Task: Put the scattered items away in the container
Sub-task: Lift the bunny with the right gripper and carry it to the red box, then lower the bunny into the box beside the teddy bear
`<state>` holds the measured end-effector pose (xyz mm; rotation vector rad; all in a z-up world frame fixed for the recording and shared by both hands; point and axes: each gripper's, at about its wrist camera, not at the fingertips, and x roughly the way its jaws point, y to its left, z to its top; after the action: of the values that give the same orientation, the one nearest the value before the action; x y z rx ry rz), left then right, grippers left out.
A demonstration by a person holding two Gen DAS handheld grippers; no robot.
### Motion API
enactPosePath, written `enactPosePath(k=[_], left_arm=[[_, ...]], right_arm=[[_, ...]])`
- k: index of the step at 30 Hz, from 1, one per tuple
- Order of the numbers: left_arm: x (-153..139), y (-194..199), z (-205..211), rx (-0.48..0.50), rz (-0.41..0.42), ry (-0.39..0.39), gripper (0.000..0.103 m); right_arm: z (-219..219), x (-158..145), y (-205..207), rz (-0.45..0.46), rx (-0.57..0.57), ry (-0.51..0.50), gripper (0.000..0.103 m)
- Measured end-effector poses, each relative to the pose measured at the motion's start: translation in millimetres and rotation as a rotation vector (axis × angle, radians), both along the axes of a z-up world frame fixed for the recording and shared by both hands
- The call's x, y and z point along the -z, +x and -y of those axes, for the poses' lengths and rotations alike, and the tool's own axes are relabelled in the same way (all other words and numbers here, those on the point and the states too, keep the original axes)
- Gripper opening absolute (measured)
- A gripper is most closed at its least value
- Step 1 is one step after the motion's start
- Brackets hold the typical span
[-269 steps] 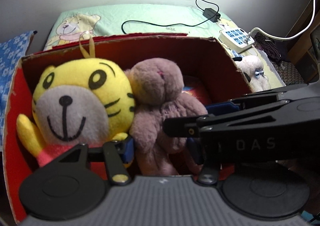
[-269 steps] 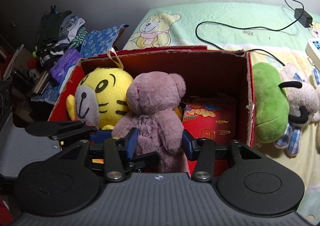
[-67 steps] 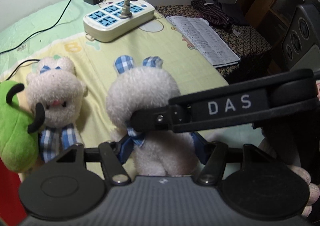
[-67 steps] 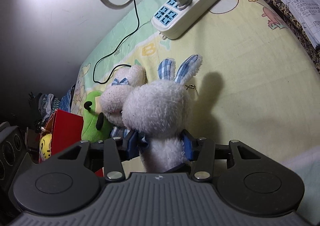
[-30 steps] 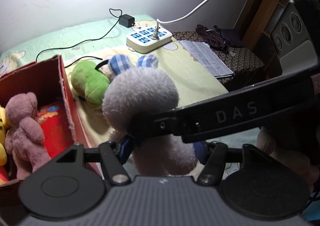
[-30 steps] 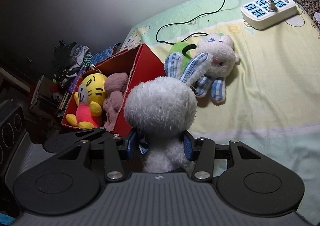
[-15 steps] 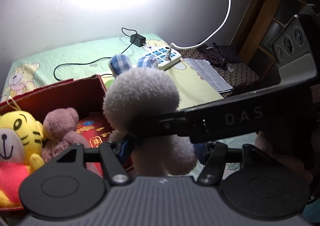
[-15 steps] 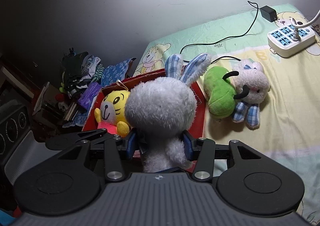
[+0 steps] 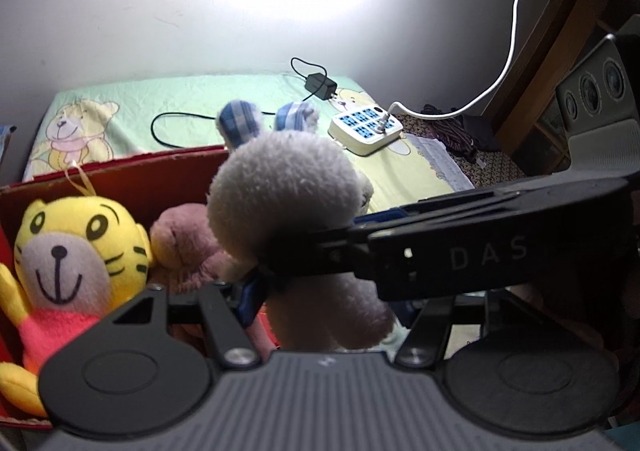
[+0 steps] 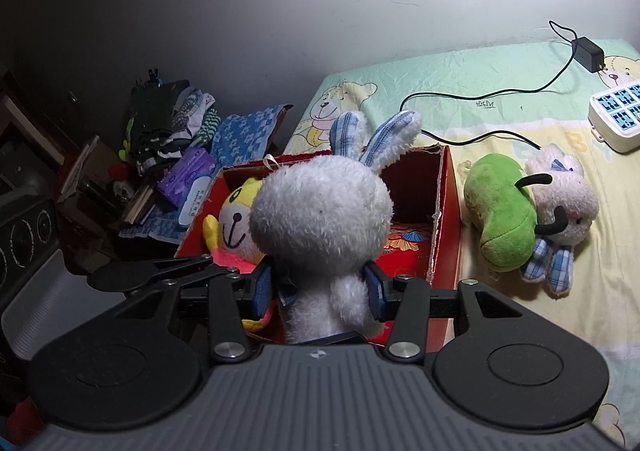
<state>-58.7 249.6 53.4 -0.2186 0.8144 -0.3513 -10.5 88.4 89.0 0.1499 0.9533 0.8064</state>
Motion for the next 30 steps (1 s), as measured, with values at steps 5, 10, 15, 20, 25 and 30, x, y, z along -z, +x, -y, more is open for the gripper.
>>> enactPosePath(k=[5, 10, 15, 20, 25, 30], left_arm=[[19, 14, -10, -0.003, -0.031, -0.077, 0.064], [37, 24, -12, -0.003, -0.082, -0.093, 0.064], [48, 33, -17, -0.007, -0.120, -0.086, 0.064], [54, 38, -17, -0.002, -0.135, -0.087, 0.064], [56, 41, -17, -0.001, -0.143, -0.092, 0.065], [58, 41, -23, -0.003, -0.159, -0.113, 0.066]], right_arm=[[-14, 8, 10, 0.010, 0.003, -0.094, 0.049], [-26, 21, 13, 0.010, 0.009, -0.186, 0.049], [-39, 32, 18, 0.003, 0.008, -0.245, 0.050], [-46, 38, 21, 0.009, 0.009, -0.279, 0.053], [-44, 35, 22, 0.023, 0.016, -0.287, 0.056], [-33, 21, 20, 0.080, 0.033, -0.264, 0.060]])
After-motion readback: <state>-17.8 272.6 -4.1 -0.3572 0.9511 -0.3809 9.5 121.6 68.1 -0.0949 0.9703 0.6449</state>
